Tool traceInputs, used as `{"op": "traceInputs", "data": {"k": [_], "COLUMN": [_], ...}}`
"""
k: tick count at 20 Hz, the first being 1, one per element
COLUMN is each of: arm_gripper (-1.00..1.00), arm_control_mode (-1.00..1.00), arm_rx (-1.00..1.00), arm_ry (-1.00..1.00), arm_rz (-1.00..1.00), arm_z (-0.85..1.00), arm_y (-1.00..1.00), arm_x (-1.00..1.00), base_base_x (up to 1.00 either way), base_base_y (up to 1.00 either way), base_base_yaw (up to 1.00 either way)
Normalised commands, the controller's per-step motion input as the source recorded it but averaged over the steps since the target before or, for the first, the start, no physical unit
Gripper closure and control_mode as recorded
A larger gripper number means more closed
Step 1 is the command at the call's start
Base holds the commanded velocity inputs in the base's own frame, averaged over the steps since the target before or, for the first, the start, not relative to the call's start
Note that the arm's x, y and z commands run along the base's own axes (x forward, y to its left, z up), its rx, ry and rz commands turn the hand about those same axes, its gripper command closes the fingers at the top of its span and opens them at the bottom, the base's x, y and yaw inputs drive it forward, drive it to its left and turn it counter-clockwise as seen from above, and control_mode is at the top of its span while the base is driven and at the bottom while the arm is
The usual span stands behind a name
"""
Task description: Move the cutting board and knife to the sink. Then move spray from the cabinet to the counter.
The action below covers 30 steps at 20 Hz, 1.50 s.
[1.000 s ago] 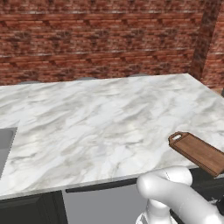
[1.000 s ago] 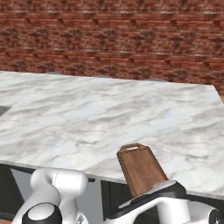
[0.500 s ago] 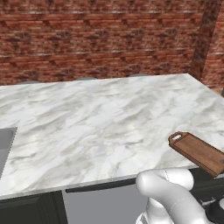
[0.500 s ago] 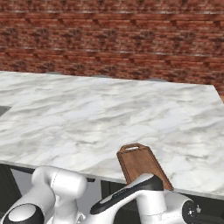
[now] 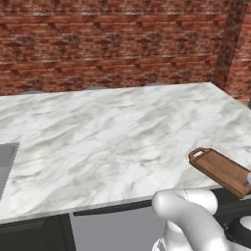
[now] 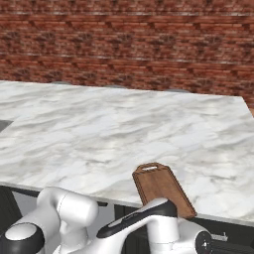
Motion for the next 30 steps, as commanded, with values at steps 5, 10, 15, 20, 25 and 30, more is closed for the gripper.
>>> {"op": "traceInputs", "data": {"k": [5, 10, 15, 20, 25, 30], "arm_gripper": [-1.0, -1.0, -1.0, -1.0, -1.0, -1.0], "arm_control_mode": [-1.0, -1.0, -1.0, -1.0, -1.0, -1.0], "arm_rx": [0.0, 0.01, 0.0, 0.0, 0.0, 0.0], "arm_ry": [0.0, 0.0, 0.0, 0.0, 0.0, -0.01], "arm_rz": [0.0, 0.0, 0.0, 0.0, 0.0, 0.0], "arm_z": [-0.08, -0.07, -0.1, -0.12, -0.09, -0.01], "arm_y": [0.0, 0.0, 0.0, 0.0, 0.0, 0.0], "arm_x": [0.0, 0.07, 0.13, 0.11, 0.09, 0.1], "base_base_x": [0.0, 0.0, 0.0, 0.0, 0.0, 0.0], "base_base_y": [0.0, 0.0, 0.0, 0.0, 0.0, 0.0], "base_base_yaw": [0.0, 0.0, 0.0, 0.0, 0.0, 0.0]}}
